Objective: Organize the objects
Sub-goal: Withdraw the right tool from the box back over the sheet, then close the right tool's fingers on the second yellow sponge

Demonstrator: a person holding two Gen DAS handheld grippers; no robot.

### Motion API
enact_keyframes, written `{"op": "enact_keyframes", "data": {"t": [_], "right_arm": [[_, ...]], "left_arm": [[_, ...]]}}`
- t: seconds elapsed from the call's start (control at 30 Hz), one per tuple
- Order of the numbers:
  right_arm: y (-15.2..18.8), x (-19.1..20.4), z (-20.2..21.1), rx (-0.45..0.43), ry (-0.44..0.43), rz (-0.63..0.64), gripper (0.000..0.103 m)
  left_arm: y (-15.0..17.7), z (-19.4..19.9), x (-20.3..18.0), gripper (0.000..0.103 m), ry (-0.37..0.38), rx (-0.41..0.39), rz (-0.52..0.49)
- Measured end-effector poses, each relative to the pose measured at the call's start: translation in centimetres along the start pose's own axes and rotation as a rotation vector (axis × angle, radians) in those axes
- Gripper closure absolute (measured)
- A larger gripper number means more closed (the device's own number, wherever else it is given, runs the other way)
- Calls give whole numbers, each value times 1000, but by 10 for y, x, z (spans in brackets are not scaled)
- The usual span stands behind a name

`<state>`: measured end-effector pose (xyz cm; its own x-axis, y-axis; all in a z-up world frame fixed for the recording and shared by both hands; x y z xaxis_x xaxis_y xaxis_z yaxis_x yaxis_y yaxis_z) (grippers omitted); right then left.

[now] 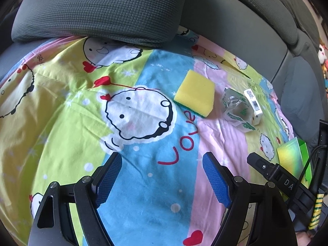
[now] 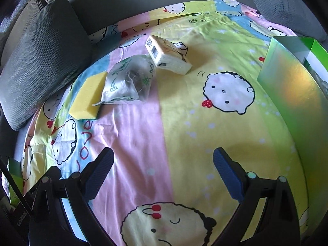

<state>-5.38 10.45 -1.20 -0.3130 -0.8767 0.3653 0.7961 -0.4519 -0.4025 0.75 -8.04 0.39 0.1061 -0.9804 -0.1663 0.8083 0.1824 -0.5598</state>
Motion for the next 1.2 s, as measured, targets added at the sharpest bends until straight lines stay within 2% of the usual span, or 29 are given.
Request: {"op": "enact_keyframes", "data": {"t": [0.13,0.4,0.73,0.93,1.07,1.2], "right_arm": [[2,7,5,-11,-8,27,6],[4,36,12,9,-104,82,6],[-16,98,10,33,-155,185,6],[-16,130,-20,42,-119,234,6],[-9,132,-46,74,-94,244,6],[-11,139,-52,31,-60,279,6]], "left_arm": [[0,1,4,22,7,-3,16],[-2,4,13,21,24,-12,51],[-6,6,44,21,28,-24,147],[-6,2,59,22,24,-17,189],[-4,-2,63,22,11,2,203],[-4,-1,62,22,21,-4,209]]}}
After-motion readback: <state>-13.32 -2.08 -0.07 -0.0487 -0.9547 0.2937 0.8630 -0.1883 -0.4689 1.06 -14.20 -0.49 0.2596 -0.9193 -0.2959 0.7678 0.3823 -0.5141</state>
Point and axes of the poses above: each gripper's, at about its wrist camera, not at the fingertips, and z roughly against the way its jaws point, x to its left, y to its underside, the point moved 5 cm from there along -z, roughly the way its jaws point, and after that the axes turned 15 degrees about -z, right-handed, at the moved point
